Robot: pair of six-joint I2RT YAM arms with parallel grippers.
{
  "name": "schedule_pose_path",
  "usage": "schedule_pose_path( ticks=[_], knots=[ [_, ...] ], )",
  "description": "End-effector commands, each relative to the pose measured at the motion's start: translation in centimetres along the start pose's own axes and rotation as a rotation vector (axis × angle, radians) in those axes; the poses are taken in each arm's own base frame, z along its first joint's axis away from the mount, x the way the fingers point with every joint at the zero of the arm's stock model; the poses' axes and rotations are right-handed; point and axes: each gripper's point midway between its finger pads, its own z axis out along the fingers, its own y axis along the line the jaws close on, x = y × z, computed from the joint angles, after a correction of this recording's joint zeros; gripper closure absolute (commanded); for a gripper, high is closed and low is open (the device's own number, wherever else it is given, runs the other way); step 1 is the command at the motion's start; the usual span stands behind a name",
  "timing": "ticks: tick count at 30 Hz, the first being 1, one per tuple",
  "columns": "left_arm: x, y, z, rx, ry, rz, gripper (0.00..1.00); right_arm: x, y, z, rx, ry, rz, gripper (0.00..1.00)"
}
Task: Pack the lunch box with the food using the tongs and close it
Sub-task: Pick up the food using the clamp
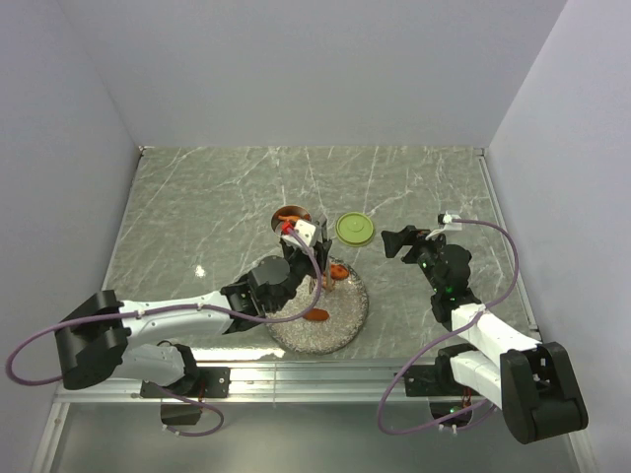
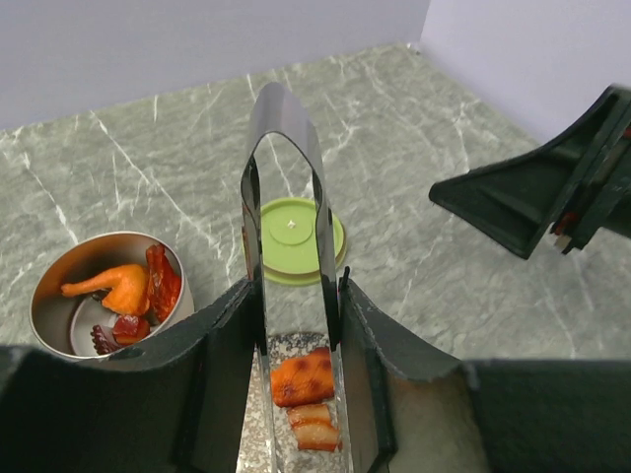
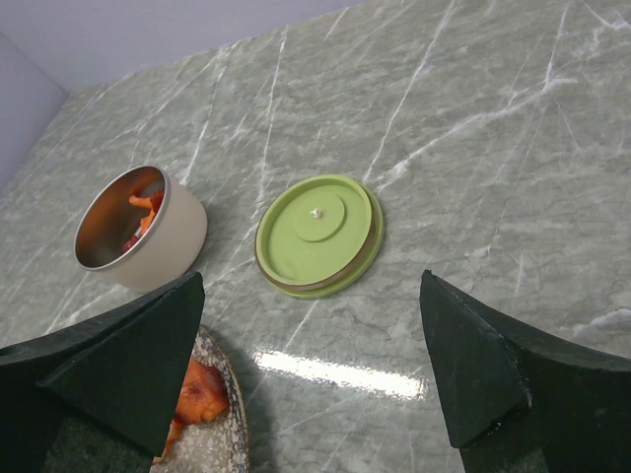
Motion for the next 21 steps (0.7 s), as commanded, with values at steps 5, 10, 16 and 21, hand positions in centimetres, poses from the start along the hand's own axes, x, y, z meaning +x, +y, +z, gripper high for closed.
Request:
schedule_pose_path(
  ticks=[5, 10, 16, 21],
  knots=[
    [-0.6, -0.5, 0.8, -0.016, -0.069, -0.023, 0.57, -2.6, 1.2, 0.4, -0.031, -0.072, -0.021, 0.04],
    [-0.4, -0.5, 0.9, -0.013, -0.074, -0.019, 0.56, -2.6, 1.2, 0.4, -0.032, -0.071, -0.02, 0.04],
    [-0.3, -1.0, 1.0, 0.015, -0.085, -0.024, 0.55, -2.6, 1.2, 0.3, -0.031, -0.073, -0.02, 0.04],
    [0.3, -0.6, 1.7, -0.029, -0.065, 0.001, 0.55, -2.6, 1.2, 0.2, -0.031, -0.073, -0.021, 0.04]
  ],
)
